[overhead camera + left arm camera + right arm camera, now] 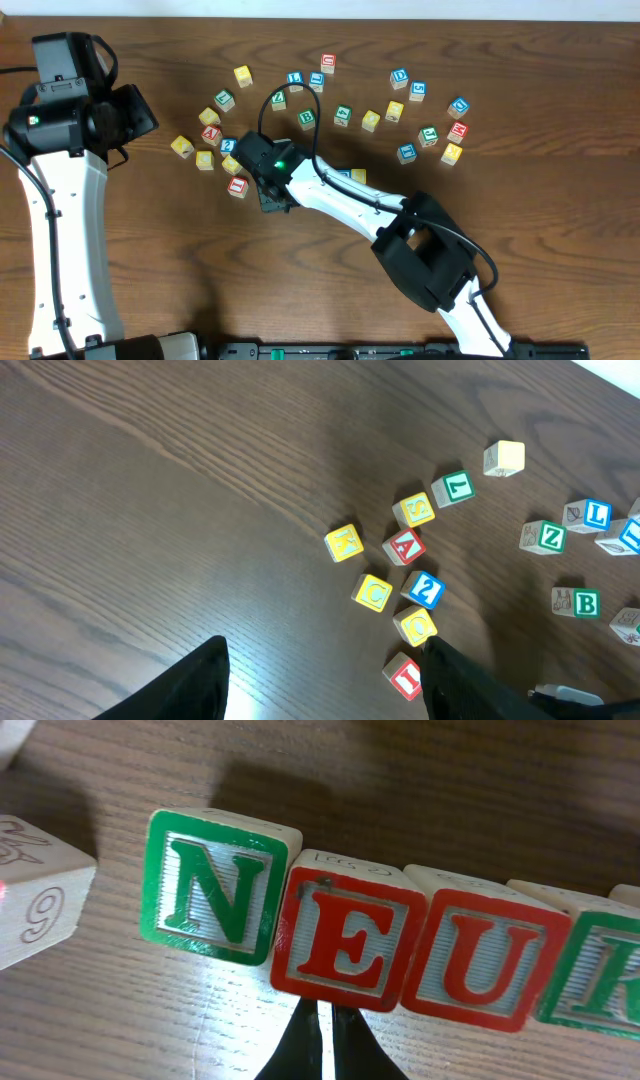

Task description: Spell out NEURIPS

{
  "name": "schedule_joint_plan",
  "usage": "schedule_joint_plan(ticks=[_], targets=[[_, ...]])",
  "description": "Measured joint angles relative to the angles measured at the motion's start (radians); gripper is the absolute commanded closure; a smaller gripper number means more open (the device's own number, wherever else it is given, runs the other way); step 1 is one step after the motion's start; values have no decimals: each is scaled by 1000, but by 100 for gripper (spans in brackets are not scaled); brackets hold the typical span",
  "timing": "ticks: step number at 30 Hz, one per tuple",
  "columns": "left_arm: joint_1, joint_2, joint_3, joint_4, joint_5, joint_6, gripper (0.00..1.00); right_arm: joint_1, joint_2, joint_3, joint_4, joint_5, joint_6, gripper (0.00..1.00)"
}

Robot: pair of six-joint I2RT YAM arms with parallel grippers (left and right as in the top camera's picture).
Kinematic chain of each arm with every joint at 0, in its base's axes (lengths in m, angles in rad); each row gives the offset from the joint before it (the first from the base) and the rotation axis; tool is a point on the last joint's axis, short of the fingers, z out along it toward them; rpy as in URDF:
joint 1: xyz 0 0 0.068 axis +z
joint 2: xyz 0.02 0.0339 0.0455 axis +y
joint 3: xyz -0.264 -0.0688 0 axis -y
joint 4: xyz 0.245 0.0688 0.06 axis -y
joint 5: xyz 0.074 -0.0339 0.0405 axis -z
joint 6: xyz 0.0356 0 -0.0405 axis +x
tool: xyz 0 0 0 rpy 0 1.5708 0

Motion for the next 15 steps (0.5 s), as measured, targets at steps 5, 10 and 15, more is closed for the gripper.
schedule_joint_plan(ticks=[5, 10, 15], targets=[[0, 0, 0, 0, 0, 0, 40, 0, 2, 0, 7, 1, 0, 98], [0, 0, 0, 0, 0, 0, 40, 0, 2, 0, 17, 9, 0, 98], [0, 0, 0, 0, 0, 0, 40, 0, 2, 0, 25, 12, 0, 98]])
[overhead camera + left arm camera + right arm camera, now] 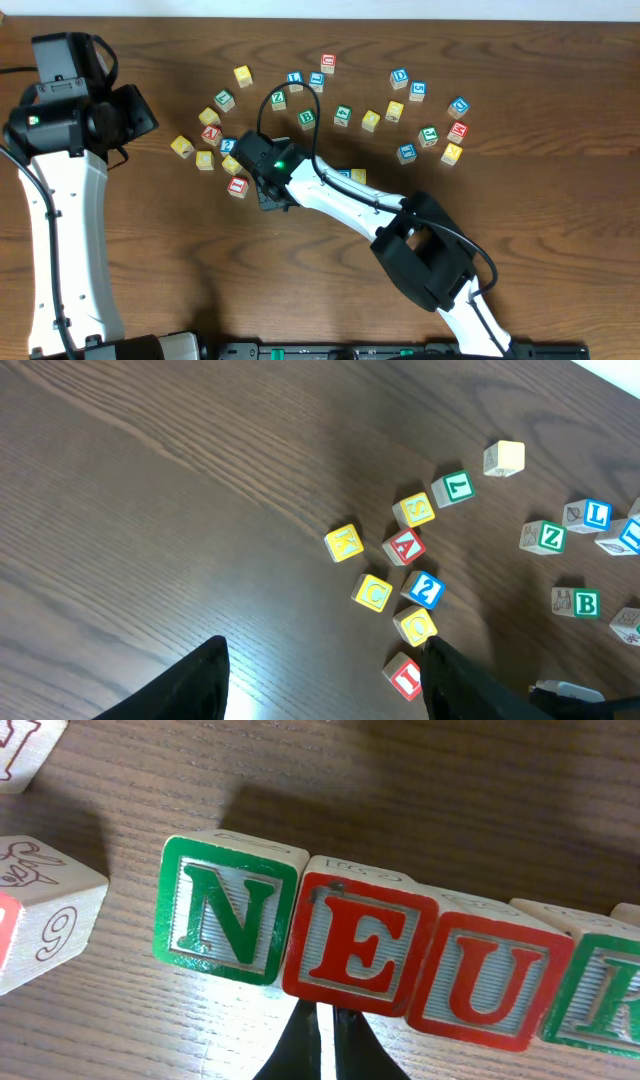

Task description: Spell out NEURIPS

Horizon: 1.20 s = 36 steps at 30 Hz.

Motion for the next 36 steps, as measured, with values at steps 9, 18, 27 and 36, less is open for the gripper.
schedule_joint_plan(ticks=[9, 18, 27, 36], targets=[[0, 0, 0, 0, 0, 0, 40, 0, 0, 0, -1, -3, -10, 99], [0, 0, 0, 0, 0, 0, 40, -7, -47, 18, -66, -35, -57, 99], [0, 0, 0, 0, 0, 0, 40, -145, -263, 51, -212, -39, -78, 99], [0, 0, 0, 0, 0, 0, 40, -319, -250, 36, -253, -37, -109, 99]])
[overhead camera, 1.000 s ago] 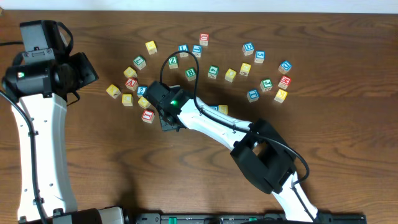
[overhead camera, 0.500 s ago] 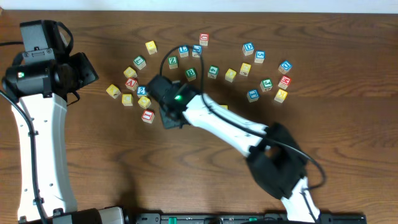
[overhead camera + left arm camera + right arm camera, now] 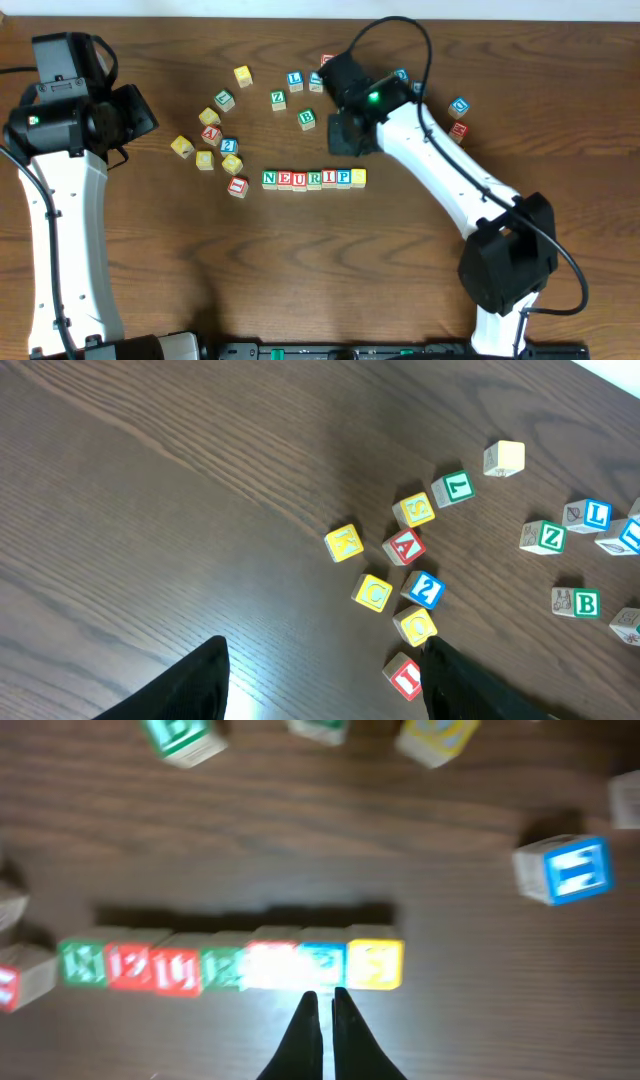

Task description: Spell out NEURIPS

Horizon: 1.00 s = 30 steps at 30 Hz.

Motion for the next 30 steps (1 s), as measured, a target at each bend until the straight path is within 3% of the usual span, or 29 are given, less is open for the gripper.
schedule_joint_plan(ticks=[30], targets=[[0, 0, 0, 2, 0, 0, 40, -21, 148, -18, 71, -2, -75, 99]])
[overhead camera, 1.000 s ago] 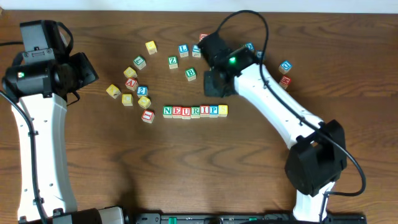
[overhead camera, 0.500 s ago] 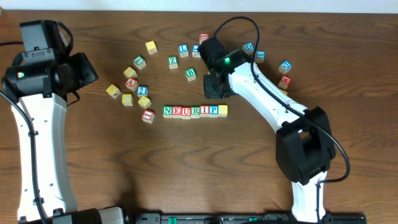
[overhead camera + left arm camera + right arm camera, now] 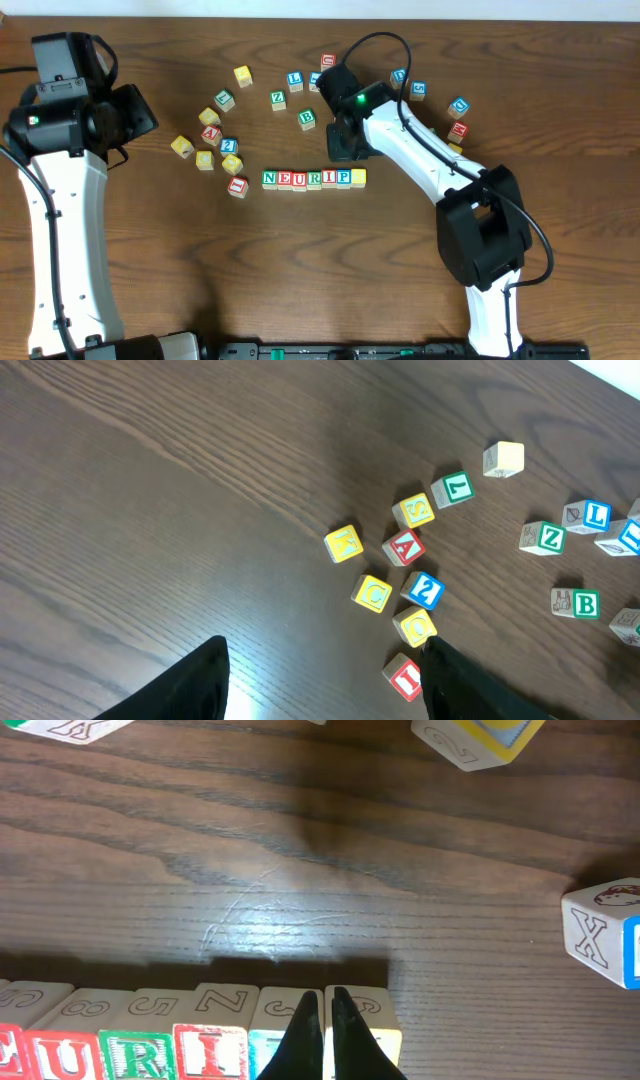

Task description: Spell out NEURIPS

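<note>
Wooden letter blocks stand in one straight row reading N, E, U, R, I, P, S. My right gripper is shut and empty, just behind the row's right end. In the right wrist view its tips lie over the seam between the blue P block and the yellow S block. My left gripper hangs open and empty, high over the table's left side, far from the row.
A cluster of loose blocks lies left of the row, with a red I block near the N. More loose blocks spread along the back right. A blue X block sits right of my right gripper.
My right gripper was higher up behind the row, with the whole word in its view. Now it is low and close behind the P and S blocks. The left arm has not moved.
My right gripper was shut and low by the N and E blocks at the row's left end, and stayed there half a second later. Then it was raised behind the finished row. Now it is low behind the right end.
</note>
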{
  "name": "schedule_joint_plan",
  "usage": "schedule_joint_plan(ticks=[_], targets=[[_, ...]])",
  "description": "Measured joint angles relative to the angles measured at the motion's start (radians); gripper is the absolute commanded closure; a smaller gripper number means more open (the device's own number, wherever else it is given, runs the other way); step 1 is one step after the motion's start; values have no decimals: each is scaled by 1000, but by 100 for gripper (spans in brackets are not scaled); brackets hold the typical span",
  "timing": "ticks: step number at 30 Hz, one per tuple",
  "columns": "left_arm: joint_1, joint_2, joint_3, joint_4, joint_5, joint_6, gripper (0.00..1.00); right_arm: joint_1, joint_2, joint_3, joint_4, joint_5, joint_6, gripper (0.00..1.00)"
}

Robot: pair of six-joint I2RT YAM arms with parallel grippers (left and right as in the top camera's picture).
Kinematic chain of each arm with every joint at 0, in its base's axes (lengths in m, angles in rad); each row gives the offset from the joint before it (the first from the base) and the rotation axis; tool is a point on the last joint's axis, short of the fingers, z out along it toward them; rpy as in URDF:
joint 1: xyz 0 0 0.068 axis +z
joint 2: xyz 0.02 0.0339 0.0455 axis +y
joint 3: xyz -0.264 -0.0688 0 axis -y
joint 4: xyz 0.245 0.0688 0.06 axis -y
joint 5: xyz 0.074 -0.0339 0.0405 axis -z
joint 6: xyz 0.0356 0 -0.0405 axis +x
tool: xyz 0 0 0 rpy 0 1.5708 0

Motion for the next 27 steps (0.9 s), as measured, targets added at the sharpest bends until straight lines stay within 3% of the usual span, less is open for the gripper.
schedule_joint_plan(ticks=[27], targets=[[0, 0, 0, 0, 0, 0, 40, -23, 0, -57, 10, 0, 0, 99]])
